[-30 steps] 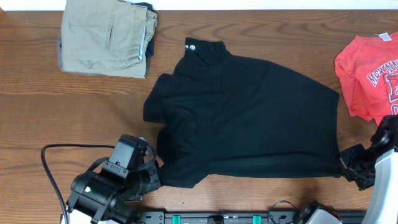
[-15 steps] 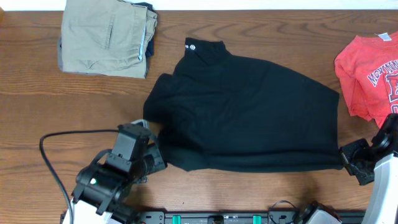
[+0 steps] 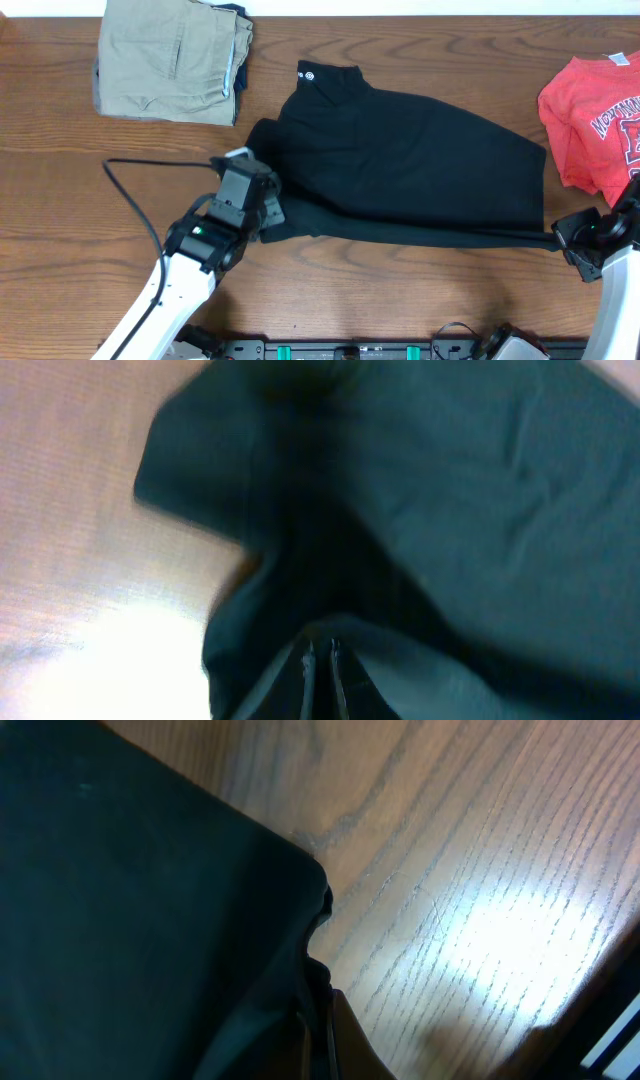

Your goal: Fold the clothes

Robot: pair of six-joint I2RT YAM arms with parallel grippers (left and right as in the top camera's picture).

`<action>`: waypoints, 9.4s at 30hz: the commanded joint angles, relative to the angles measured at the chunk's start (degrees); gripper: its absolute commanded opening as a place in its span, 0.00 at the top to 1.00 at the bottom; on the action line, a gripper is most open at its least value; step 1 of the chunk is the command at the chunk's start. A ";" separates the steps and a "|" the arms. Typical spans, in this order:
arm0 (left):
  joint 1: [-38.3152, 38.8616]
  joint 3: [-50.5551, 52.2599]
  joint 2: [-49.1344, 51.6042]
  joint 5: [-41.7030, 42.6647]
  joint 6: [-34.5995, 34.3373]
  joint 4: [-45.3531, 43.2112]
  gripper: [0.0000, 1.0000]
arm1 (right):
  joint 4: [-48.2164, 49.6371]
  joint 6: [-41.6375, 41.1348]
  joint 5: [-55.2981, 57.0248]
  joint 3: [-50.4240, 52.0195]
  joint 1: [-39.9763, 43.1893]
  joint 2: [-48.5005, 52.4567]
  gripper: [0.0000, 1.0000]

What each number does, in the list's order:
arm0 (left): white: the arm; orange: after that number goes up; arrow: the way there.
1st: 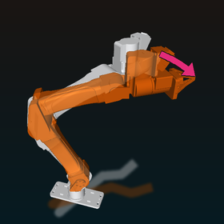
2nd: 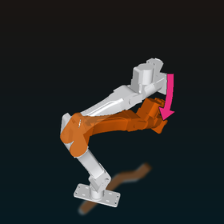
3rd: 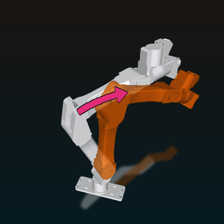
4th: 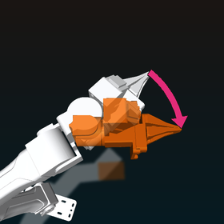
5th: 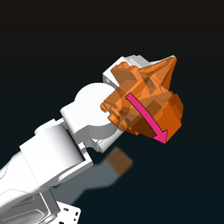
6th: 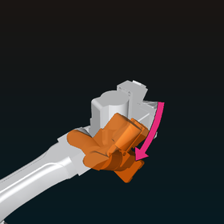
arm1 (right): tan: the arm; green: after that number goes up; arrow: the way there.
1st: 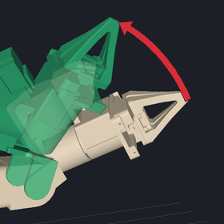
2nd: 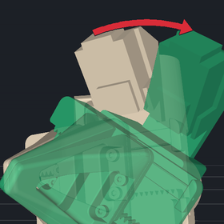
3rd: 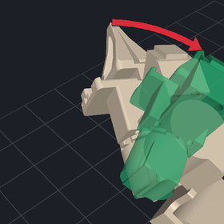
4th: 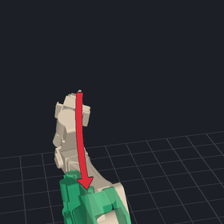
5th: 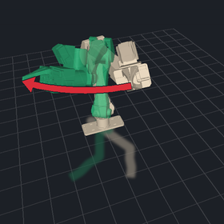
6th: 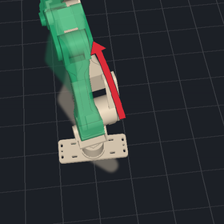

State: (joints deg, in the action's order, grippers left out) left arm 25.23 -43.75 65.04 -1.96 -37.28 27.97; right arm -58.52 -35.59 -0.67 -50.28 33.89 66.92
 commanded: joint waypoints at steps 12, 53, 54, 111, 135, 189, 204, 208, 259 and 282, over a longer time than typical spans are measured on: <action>0.07 -0.94 5.44 -5.88 4.52 -14.62 0.94 | 3.93 -0.61 0.63 0.61 0.15 10.23 0.99; -1.11 -0.94 21.81 -14.19 7.10 -32.52 0.75 | 22.18 -2.49 5.16 0.63 -9.57 19.91 0.94; -1.11 -0.94 21.81 -14.19 7.48 -32.89 0.74 | 22.45 -2.47 5.18 0.61 -9.57 19.91 0.90; -4.28 -1.27 26.10 -0.74 0.28 5.55 0.94 | 13.46 7.76 3.78 8.70 -13.94 20.22 0.99; -4.70 -1.27 4.24 4.22 -0.31 11.45 0.57 | 3.69 14.97 -8.09 0.52 -4.87 10.97 0.81; -4.70 -1.27 28.52 21.40 -5.97 -24.61 0.89 | 6.67 20.00 -17.29 0.48 -18.21 10.69 0.27; -4.66 -1.27 34.53 18.86 -7.04 -34.71 0.93 | 6.69 19.98 -17.11 0.48 -18.21 10.69 0.27; -4.66 -1.27 37.53 18.86 -7.04 -40.79 0.94 | 6.45 19.98 -17.11 0.48 -18.23 10.69 0.27; -4.22 0.20 26.21 23.43 -8.92 -15.85 0.38 | 8.59 19.34 -14.16 3.23 -18.23 10.71 0.24; -4.22 0.17 30.14 23.80 -9.14 -26.86 0.39 | 11.80 19.34 -14.80 7.76 -18.21 10.71 0.22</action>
State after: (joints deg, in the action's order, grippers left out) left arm 20.86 -43.94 94.63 23.09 -46.28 1.96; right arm -46.83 -16.27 -15.22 -42.87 16.32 77.84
